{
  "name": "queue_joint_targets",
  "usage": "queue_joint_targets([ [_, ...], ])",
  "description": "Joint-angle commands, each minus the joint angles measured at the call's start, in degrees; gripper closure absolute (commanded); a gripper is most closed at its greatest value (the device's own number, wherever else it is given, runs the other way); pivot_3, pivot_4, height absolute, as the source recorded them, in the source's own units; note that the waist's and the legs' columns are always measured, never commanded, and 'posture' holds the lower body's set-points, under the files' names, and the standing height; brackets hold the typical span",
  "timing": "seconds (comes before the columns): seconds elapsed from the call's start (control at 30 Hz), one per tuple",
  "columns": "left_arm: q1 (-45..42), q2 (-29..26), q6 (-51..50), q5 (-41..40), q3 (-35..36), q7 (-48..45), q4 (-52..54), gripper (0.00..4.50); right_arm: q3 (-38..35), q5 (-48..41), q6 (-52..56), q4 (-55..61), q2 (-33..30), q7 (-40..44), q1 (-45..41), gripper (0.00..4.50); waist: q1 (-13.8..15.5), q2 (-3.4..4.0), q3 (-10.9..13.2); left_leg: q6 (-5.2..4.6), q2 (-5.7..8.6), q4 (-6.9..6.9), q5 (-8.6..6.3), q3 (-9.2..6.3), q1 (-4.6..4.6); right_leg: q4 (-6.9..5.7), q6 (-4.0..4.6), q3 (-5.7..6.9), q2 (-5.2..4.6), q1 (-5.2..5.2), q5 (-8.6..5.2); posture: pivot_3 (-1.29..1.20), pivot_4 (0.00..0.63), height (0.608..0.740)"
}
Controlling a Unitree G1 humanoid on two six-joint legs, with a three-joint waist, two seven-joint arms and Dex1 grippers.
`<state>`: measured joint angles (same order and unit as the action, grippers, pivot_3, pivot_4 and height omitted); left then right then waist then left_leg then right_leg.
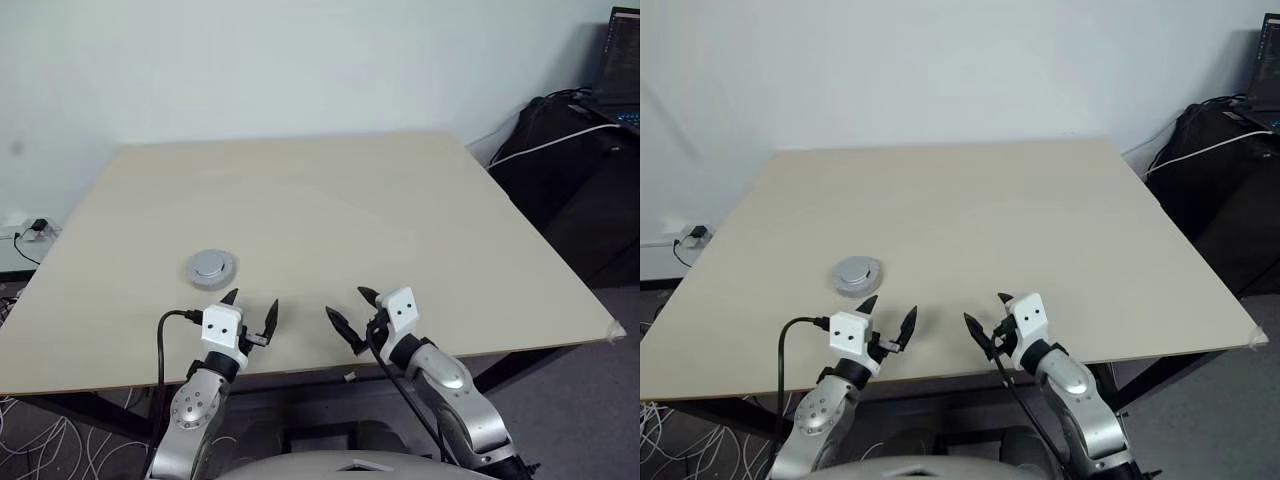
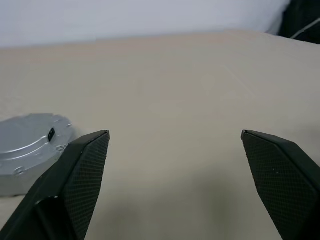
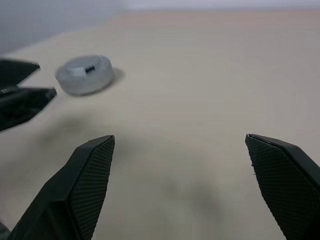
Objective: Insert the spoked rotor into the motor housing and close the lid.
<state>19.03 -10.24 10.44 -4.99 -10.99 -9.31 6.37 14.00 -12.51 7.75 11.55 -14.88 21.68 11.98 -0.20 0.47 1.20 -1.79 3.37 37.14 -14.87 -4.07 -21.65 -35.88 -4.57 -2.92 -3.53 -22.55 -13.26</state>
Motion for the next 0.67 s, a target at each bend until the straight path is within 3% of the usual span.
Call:
queue_joint_targets([
  [0.03, -0.3, 1.0, 2.3, 0.8, 0.4, -0.3, 0.7, 0.03, -1.9, 1.0, -3.3, 1.0, 1.8, -1.7, 0.4, 0.0, 0.0, -0.02, 0.0, 0.0, -0.01, 0.01, 0.0, -0.01, 0.0, -0.01, 0.0, 0.0, -0.04, 0.0, 0.0, 0.0, 0.0, 0.74],
  [0.67, -0.9, 4.0, 0.9, -0.4, 2.8, -1.0, 0.3, 0.03, -5.4, 2.6, -2.5, 0.7, 6.4, -5.0, 1.5, 0.0, 0.6, -0.02, 0.0, -0.02, 0.0, 0.04, 0.01, -0.04, 0.0, -0.04, -0.03, 0.06, 0.01, 0.03, -0.01, 0.0, 0.0, 0.74],
])
